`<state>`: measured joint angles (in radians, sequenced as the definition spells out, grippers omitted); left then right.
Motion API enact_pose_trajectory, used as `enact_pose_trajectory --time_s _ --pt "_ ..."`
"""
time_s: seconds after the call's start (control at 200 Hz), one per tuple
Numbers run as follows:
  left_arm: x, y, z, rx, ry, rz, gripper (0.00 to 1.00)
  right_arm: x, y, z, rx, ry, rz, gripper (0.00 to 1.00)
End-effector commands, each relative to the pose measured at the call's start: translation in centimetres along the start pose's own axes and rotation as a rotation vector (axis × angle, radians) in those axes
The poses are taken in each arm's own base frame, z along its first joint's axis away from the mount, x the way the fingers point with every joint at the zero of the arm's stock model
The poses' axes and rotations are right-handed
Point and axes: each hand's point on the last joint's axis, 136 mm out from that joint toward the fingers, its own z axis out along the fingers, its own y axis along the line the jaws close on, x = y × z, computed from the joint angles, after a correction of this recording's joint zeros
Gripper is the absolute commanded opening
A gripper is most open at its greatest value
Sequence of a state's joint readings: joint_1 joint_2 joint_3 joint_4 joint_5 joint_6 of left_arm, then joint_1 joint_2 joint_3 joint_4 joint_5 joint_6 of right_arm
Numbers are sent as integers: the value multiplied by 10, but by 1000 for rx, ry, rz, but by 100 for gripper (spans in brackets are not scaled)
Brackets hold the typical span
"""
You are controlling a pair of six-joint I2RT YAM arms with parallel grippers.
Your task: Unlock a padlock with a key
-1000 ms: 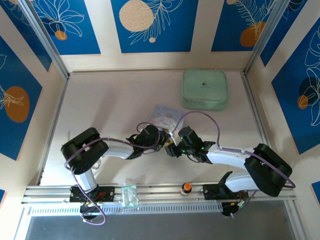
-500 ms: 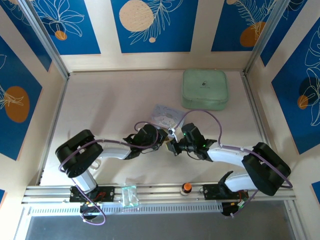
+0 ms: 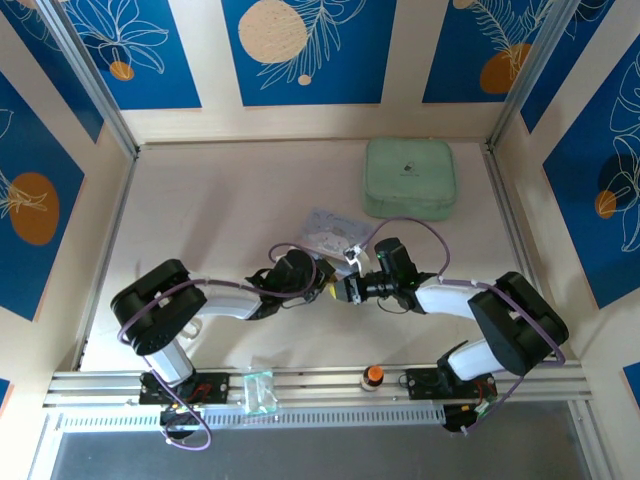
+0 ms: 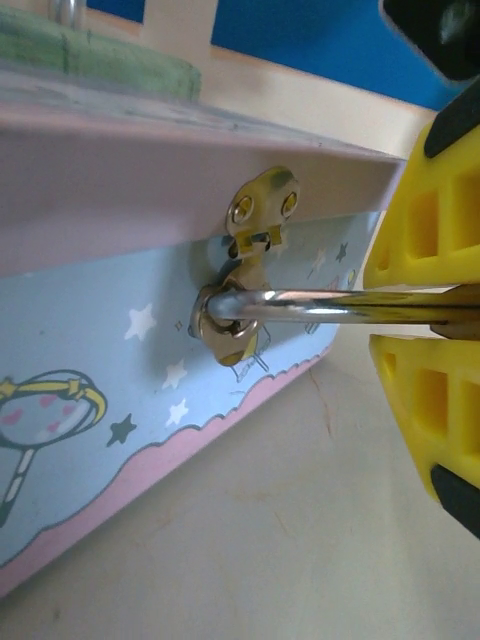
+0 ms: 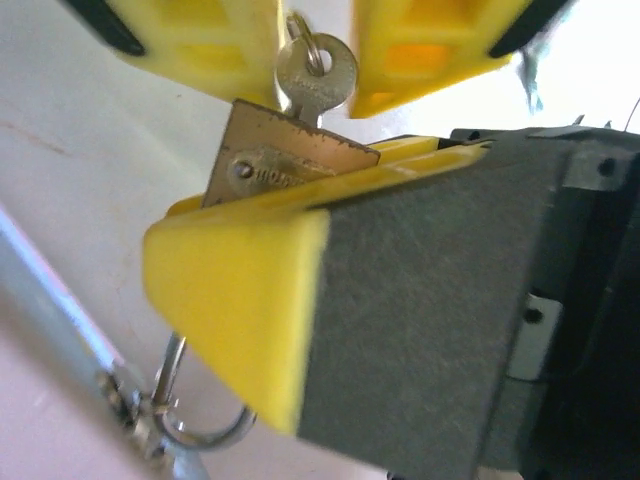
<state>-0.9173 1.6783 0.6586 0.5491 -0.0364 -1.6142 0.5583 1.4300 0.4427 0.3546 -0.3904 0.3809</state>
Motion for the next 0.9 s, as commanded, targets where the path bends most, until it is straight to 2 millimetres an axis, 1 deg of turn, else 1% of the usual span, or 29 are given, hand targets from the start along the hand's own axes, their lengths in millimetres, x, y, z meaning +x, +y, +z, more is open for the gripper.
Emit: enact_pose_trajectory --time_s 0.0,0.075,0.15,0.24,0.31,0.485,0.54,0.635,0.715,0.815,0.895 --pt "-2 19 0 -56 1 68 0 -8 -12 -5 70 -36 36 40" --pt "-6 24 0 -78 -10 94 0 -7 -20 -10 115 -57 79 51" --pt "-8 32 1 -124 -2 121 0 -8 -28 -14 161 -84 116 56" --pt "-8 41 5 -157 22 170 2 -9 -38 -18 221 -105 162 57" --pt "-9 47 5 -187 34 220 6 -10 -46 -21 272 -113 199 57" --pt "-24 68 -2 -337 29 361 15 -16 -48 -24 295 -144 213 56" --pt "-29 71 -6 -373 24 407 19 -16 -51 -26 327 -153 222 56" --pt "-34 74 -12 -446 26 502 25 -16 -64 -31 404 -170 254 56" --pt "-38 78 -14 -486 30 547 29 -17 -69 -33 427 -183 267 56" --pt "-43 84 -16 -522 17 579 30 -19 -69 -31 419 -190 276 55" --pt "-45 84 -16 -527 9 600 26 -20 -69 -30 416 -195 278 55"
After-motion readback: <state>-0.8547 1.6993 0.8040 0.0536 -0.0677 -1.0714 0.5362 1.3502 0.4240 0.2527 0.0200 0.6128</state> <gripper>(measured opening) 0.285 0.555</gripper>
